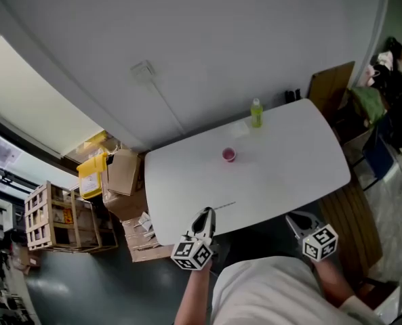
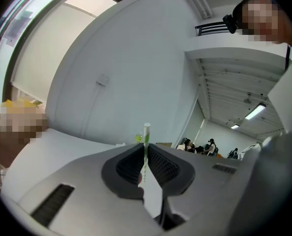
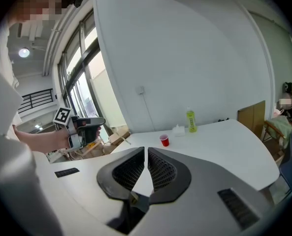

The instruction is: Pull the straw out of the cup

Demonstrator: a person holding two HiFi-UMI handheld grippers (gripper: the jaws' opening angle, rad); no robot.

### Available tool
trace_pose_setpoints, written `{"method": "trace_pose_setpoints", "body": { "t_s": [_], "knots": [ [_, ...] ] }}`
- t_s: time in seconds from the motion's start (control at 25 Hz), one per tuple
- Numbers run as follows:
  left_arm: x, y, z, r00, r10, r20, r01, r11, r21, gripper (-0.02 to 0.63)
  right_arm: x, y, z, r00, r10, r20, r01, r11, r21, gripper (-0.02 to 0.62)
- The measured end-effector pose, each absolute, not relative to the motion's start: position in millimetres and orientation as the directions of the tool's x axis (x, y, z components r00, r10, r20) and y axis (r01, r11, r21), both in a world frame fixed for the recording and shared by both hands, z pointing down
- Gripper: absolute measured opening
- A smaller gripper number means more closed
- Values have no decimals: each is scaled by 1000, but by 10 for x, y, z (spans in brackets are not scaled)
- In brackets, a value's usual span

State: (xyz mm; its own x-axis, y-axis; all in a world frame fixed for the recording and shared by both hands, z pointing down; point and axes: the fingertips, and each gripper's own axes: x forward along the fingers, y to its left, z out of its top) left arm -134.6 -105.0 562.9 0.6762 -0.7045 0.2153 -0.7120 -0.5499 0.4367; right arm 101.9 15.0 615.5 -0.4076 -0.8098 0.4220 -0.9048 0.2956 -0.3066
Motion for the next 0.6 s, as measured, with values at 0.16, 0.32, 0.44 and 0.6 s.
{"method": "trace_pose_setpoints", "body": {
  "t_s": [0.16,0.32,0.44,0.6],
  "knots": [
    [-1529,-873,5616,676,-701,228,-717,-553,425,25,854,149,6095,-430,-808,403,-895,324,-306,44],
    [-1673,-773,5558,690,-685,234,-708,-573,412,25,724,114,6009,-443,-809,386,-891,352,-285,44],
    [-1780,-723,5492,705,-670,235,-698,-596,397,25,671,63,5972,-433,-820,375,-898,354,-263,44],
    [-1908,-647,5488,724,-646,244,-682,-617,393,25,545,59,5882,-416,-832,367,-905,341,-253,44]
  ]
}}
